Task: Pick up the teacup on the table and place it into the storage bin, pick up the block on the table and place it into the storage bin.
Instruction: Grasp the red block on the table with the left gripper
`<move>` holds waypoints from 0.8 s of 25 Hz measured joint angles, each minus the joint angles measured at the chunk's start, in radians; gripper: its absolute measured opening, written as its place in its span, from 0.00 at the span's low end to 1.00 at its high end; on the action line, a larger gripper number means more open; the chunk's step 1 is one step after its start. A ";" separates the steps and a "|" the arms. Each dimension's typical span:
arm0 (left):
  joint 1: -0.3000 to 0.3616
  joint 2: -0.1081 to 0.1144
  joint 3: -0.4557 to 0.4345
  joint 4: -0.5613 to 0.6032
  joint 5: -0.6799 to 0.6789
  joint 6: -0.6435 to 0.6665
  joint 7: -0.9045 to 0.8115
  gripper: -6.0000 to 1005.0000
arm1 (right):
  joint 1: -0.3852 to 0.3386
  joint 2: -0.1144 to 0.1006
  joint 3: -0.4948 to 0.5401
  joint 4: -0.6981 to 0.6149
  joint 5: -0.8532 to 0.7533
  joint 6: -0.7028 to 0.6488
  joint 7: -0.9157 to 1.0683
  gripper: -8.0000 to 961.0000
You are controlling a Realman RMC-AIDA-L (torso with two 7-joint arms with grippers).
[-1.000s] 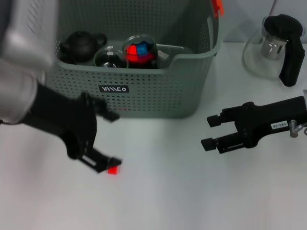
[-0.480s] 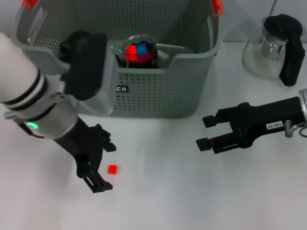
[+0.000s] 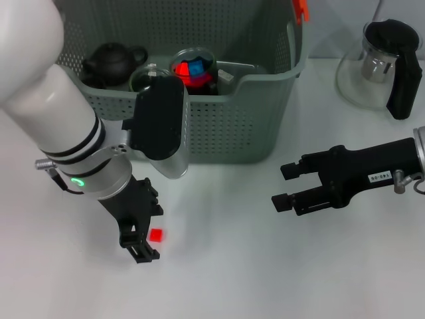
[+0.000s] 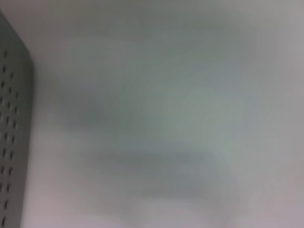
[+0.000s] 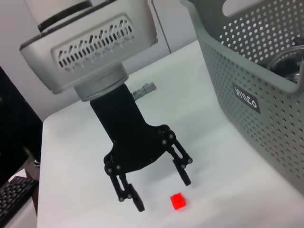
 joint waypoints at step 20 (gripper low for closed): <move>0.011 0.000 0.050 -0.074 0.014 -0.135 -0.052 0.52 | 0.002 0.000 0.000 0.012 0.000 0.016 -0.005 0.87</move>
